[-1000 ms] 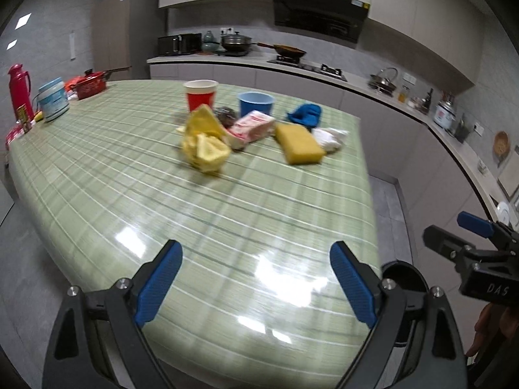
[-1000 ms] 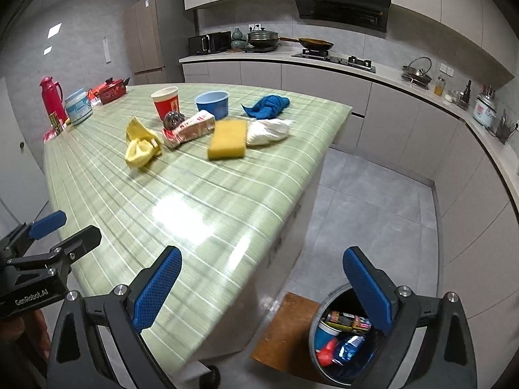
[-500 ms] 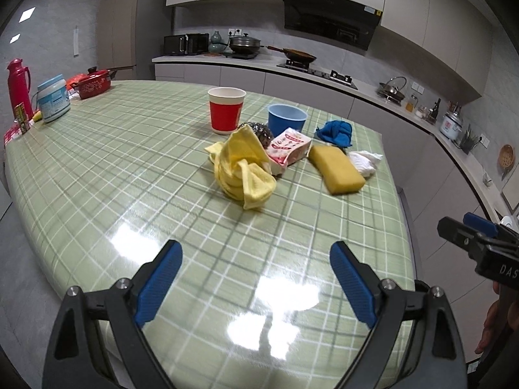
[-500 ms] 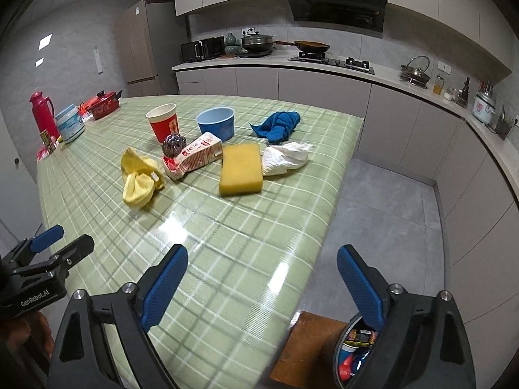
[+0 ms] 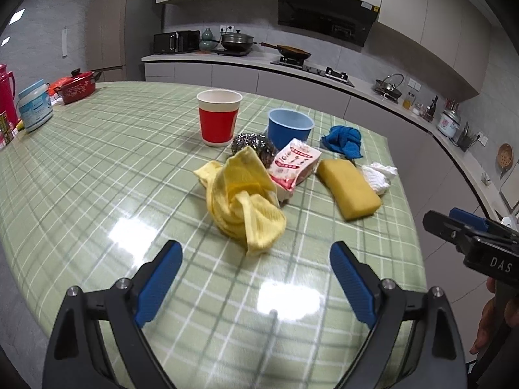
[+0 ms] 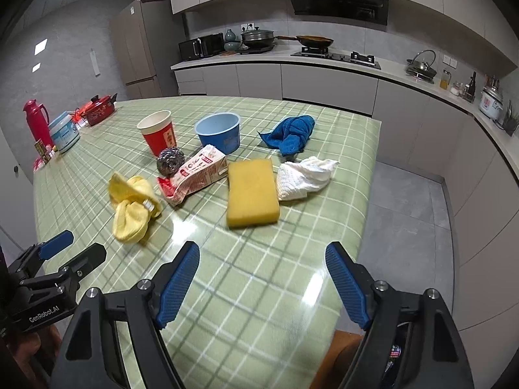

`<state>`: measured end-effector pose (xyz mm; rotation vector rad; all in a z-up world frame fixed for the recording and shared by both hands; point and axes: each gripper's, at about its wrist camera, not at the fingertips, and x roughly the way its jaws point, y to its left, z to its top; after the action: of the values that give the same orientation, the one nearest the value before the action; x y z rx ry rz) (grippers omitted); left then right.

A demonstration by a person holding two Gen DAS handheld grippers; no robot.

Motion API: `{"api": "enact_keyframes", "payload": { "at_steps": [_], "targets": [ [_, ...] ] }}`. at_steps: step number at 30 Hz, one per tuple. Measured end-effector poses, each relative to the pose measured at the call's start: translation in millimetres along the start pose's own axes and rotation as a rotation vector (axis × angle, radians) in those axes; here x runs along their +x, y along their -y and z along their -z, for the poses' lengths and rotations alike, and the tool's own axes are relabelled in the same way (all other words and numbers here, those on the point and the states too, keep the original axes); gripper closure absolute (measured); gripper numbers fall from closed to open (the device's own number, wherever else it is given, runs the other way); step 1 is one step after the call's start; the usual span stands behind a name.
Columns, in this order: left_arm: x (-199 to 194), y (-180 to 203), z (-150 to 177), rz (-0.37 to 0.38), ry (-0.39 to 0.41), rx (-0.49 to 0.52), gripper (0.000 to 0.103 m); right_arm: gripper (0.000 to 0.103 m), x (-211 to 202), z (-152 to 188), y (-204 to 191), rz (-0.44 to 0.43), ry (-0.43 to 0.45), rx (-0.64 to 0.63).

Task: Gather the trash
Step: 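Grasp the yellow cloth with the left gripper while the right gripper grasps the yellow sponge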

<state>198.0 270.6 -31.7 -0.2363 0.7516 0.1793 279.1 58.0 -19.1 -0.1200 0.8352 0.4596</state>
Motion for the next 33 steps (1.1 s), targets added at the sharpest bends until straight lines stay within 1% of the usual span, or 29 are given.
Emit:
{"api": "enact_keyframes", "payload": {
  "at_steps": [11, 20, 25, 29, 33],
  "targets": [
    [45.4, -10.0, -11.1, 0.016, -0.049, -0.005, 0.010, 0.021, 75.9, -16.8, -4.4, -0.002, -0.085, 0.002],
    [70.2, -21.3, -22.3, 0.018, -0.075, -0.010, 0.010, 0.021, 116.8, -26.0, -8.0, -0.003, -0.132, 0.005],
    [76.5, -33.8, -24.9, 0.004, -0.084, -0.019, 0.010, 0.021, 132.7, -28.2, -16.0, -0.017, -0.147, 0.002],
    [75.5, -45.3, -26.3, -0.007, -0.075, -0.042, 0.010, 0.021, 136.0, -30.7, -24.7, -0.034, -0.138, -0.002],
    [78.0, -40.6, -29.0, 0.034, -0.072, -0.040, 0.010, 0.021, 139.9, -33.9, -28.3, -0.017, -0.127, -0.009]
  ]
}}
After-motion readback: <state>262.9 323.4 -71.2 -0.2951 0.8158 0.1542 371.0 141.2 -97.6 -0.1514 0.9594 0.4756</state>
